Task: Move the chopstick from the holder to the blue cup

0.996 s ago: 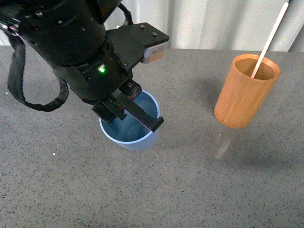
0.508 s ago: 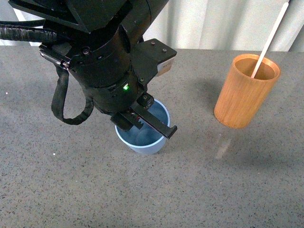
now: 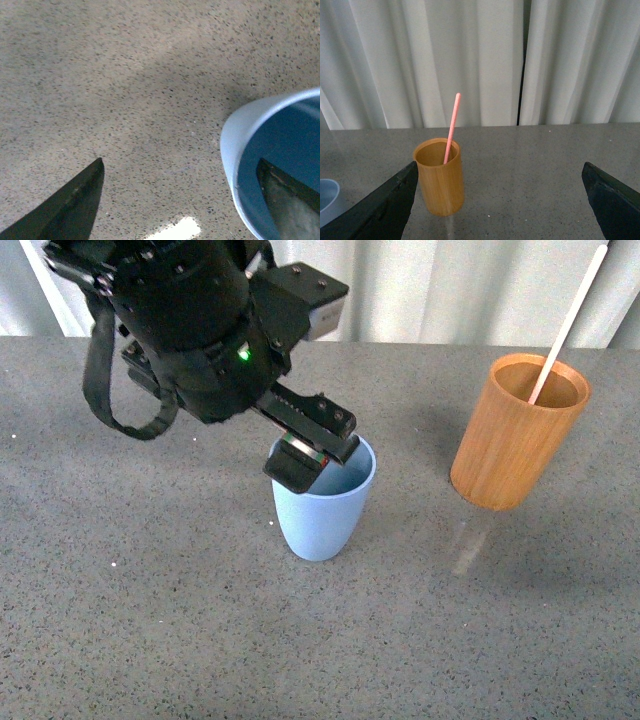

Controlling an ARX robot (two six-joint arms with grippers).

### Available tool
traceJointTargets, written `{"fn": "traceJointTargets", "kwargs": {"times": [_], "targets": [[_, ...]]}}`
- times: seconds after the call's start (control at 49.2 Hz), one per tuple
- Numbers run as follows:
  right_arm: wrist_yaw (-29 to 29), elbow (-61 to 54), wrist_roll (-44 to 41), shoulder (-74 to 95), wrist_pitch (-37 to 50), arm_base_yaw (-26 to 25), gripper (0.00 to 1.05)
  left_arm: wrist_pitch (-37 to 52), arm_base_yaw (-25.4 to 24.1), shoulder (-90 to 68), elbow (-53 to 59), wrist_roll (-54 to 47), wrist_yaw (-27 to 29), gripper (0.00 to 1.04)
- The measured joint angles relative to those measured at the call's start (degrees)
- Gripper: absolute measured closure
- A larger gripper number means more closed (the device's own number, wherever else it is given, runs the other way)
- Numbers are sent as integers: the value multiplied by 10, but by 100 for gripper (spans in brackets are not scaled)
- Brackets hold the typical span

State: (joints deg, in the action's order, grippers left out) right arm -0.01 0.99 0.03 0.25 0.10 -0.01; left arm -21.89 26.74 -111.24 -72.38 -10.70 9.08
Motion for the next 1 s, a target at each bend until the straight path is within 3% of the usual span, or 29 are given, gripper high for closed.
{"fn": "traceJointTargets", "kwargs": {"times": [0.061, 0.366, 0.589, 0.711, 0.955, 0.996], "targets": [[0, 0, 0, 0, 0, 0, 10, -3, -9, 10, -3, -4, 0, 5], [0, 0, 0, 0, 0, 0, 10, 21, -53, 71, 11, -10, 2, 7], [0, 0, 0, 0, 0, 0, 10, 224, -120, 219, 127, 34, 21, 7], [0, 0, 0, 0, 0, 0, 10, 379, -163, 322, 243, 51, 92, 7], [0, 0, 0, 0, 0, 0, 10, 403, -172, 342, 281, 59, 99, 7], [0, 0, 0, 0, 0, 0, 10, 468, -178, 340, 304, 71, 54, 14]]}}
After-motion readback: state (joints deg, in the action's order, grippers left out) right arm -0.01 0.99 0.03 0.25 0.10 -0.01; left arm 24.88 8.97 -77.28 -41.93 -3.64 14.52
